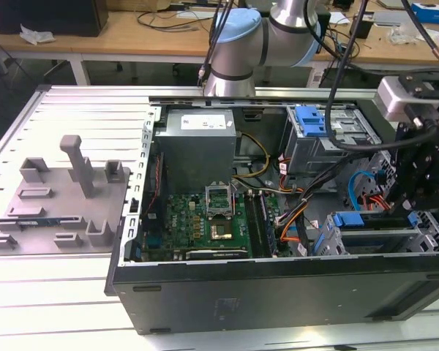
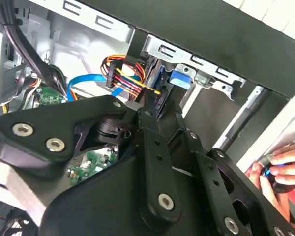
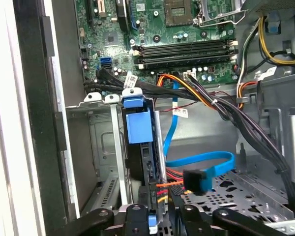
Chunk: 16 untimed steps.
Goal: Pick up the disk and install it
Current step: 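Insert the first disk wire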
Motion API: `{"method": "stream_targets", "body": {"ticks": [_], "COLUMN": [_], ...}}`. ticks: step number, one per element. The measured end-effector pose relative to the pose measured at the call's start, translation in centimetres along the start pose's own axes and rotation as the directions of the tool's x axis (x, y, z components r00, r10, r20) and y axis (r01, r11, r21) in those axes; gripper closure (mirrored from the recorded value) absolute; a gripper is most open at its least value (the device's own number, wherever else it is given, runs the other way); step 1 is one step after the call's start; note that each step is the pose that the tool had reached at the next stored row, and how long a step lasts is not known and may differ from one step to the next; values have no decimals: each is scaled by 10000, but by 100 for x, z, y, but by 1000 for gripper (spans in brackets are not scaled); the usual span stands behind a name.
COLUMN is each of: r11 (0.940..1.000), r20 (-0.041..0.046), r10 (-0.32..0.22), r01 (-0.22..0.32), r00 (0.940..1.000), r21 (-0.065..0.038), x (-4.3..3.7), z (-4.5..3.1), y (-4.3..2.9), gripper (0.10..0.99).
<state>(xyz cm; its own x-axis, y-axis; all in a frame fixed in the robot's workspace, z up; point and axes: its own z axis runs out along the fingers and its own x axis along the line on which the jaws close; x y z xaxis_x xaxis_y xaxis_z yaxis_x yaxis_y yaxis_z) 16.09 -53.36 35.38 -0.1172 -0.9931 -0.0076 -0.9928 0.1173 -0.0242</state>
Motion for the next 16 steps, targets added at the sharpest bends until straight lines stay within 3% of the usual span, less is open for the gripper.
{"method": "stream_targets", "body": {"ticks": [4,6,16], "r11": [10000,10000,10000], "r20": [-33,-39,-39], "r10": [0,-1,0], "r01": [0,1,1], "r00": [10000,10000,10000], "r21": [7,13,19], "x": [-23,-28,-32], "z": [-150,-189,-209], "y": [-1,-1,-1], "gripper": [784,784,784]}}
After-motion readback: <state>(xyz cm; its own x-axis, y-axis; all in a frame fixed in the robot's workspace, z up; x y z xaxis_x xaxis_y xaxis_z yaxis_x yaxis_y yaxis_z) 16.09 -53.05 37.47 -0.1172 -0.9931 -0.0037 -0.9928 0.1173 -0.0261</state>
